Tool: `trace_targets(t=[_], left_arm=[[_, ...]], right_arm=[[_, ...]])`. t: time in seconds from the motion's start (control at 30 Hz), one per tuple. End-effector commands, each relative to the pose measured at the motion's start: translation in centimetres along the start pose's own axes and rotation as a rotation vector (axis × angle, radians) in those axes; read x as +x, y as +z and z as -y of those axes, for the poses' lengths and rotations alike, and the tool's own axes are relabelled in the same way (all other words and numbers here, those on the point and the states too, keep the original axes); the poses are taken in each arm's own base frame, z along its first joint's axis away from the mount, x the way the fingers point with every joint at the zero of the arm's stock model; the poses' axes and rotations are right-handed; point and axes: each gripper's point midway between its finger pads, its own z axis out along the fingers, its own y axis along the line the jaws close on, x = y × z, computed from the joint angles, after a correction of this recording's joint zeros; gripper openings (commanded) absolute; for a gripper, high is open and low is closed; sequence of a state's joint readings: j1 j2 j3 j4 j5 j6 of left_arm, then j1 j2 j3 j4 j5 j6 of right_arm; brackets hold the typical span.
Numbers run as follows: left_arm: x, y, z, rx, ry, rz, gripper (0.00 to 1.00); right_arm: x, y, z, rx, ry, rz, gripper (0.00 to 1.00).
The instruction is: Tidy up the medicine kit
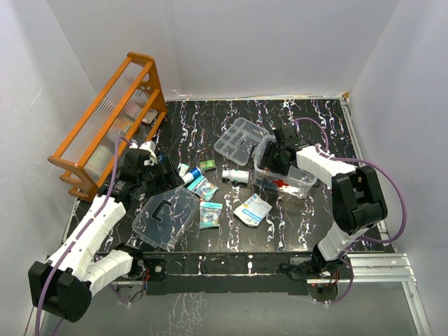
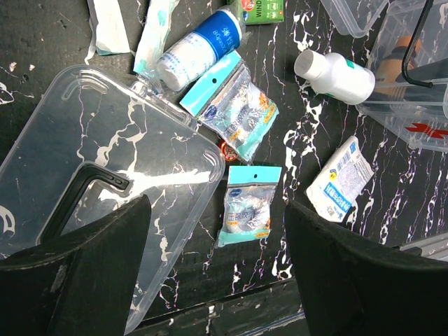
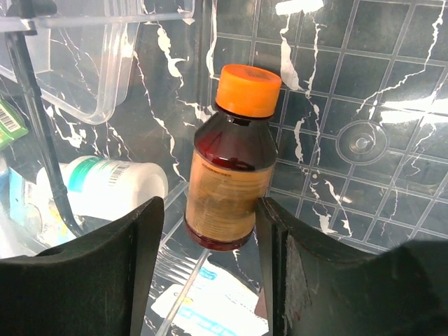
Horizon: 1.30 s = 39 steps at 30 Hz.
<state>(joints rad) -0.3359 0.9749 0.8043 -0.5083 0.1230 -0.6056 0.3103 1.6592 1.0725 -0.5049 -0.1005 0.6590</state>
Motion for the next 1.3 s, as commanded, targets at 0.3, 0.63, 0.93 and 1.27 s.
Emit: trace_targets(t=[0.3, 0.63, 0.93, 1.27], left_arm=[[-0.7, -0.5, 0.7, 0.025, 0.019, 0.020, 0.76], [-1.0, -1.2, 2.0, 0.086, 0.072, 0.013, 0.76], [-2.2, -2.3, 1.7, 0.052, 0.068, 0.077, 0.76], [-4.7, -5.7, -0.5, -0.059, 0.012, 0.297, 0.76]], right_arm=[[-0.9, -0.1, -1.5, -0.070, -0.038, 0.028, 0.32], [-4.5, -4.4, -2.7, -0.049, -0.050, 0.167, 0.44], [-6.3, -10.4, -4.5, -0.103, -0.167, 0.281, 0.51], [-2.3, -15.1, -13.5, -0.352, -0.552, 0.395, 0.65]])
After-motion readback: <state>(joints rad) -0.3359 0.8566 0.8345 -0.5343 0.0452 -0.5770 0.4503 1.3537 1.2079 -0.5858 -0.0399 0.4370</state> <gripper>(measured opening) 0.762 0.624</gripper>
